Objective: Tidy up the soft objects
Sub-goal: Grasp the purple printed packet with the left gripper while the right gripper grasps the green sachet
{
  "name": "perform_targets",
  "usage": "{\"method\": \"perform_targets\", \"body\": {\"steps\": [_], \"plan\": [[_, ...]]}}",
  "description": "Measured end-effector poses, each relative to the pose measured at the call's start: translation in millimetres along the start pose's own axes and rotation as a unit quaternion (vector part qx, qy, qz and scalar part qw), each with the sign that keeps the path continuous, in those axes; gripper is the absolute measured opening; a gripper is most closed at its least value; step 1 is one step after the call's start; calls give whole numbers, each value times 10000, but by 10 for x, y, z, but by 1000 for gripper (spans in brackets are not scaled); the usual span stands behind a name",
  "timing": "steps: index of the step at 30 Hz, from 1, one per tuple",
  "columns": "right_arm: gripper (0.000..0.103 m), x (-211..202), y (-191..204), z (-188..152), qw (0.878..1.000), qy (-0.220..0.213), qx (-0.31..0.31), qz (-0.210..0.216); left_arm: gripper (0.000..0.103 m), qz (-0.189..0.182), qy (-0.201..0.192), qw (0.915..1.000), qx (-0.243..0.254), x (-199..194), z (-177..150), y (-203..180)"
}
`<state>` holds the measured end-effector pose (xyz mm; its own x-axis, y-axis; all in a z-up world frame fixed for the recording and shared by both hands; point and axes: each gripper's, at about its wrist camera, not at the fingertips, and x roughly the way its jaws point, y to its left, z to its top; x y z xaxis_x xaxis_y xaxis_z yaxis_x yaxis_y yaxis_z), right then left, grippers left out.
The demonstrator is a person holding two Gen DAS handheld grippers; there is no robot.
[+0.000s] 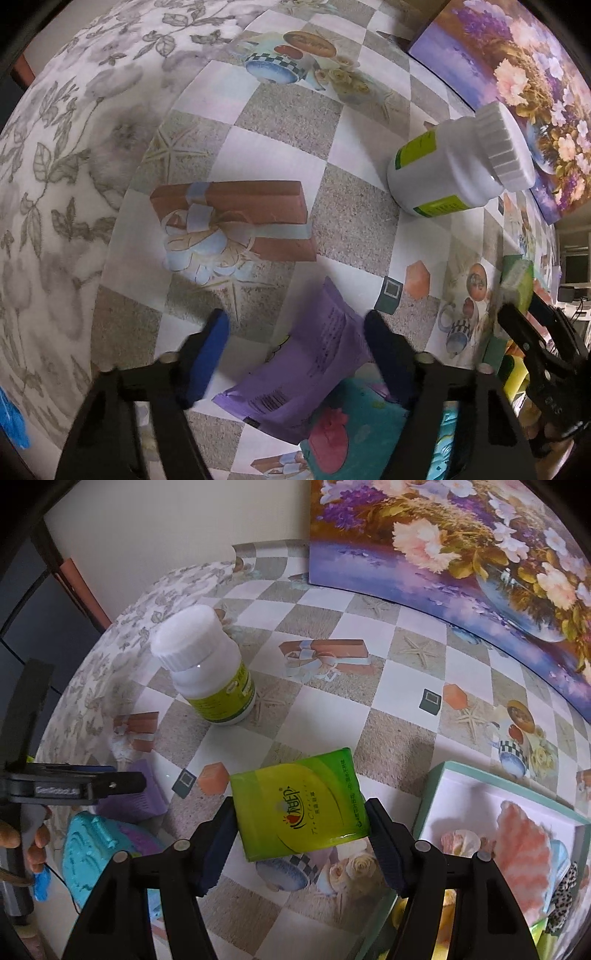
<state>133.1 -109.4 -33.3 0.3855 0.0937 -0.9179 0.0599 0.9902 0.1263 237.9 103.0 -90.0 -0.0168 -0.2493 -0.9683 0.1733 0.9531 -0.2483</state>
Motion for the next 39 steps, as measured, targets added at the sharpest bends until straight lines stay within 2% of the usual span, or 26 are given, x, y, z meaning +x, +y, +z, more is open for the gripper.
{"method": "perform_targets", "body": {"steps": [1,2,4,6,12,18,24,26,27,29,31,33,39], "plan": [[71,-21,-3,-8,10000,-11,14,7,57,-18,11,10000,-12,0,5,-18],[71,-46,-11,-15,10000,-27,38,14,54,-97,44,9999,-44,12,9,-38],[71,-107,-32,-36,9999,-65,109,52,42,-187,80,9998,-75,35,11,-77],[71,-171,-56,-66,9997,-103,174,102,36,-229,86,9996,-103,51,-18,-101],[71,-301,-124,-212,9993,-134,328,68,31,-203,-137,9993,-272,31,-81,-96],[71,-469,-250,-395,9981,-221,557,142,29,-12,-402,9978,-520,-62,-196,0],[71,-675,-368,-555,9969,-350,689,135,26,-5,-694,9940,-846,-304,-300,132],[71,-753,-405,-601,9964,-410,736,133,16,-59,-897,9916,-926,-474,-349,135],[71,-783,-416,-619,9962,-434,748,130,16,-86,-982,9906,-948,-551,-366,137],[71,-852,-439,-658,9958,-488,764,131,15,-127,-1201,9885,-914,-745,-405,82],[71,-917,-463,-704,9954,-529,789,135,9,-181,-1385,9864,-863,-919,-463,45],[71,-984,-492,-753,9950,-576,804,161,9,-224,-1499,9851,-812,-1056,-491,-24],[71,-1135,-571,-837,9943,-713,776,162,9,37,-1634,9847,-597,-1210,-499,-261]]}}
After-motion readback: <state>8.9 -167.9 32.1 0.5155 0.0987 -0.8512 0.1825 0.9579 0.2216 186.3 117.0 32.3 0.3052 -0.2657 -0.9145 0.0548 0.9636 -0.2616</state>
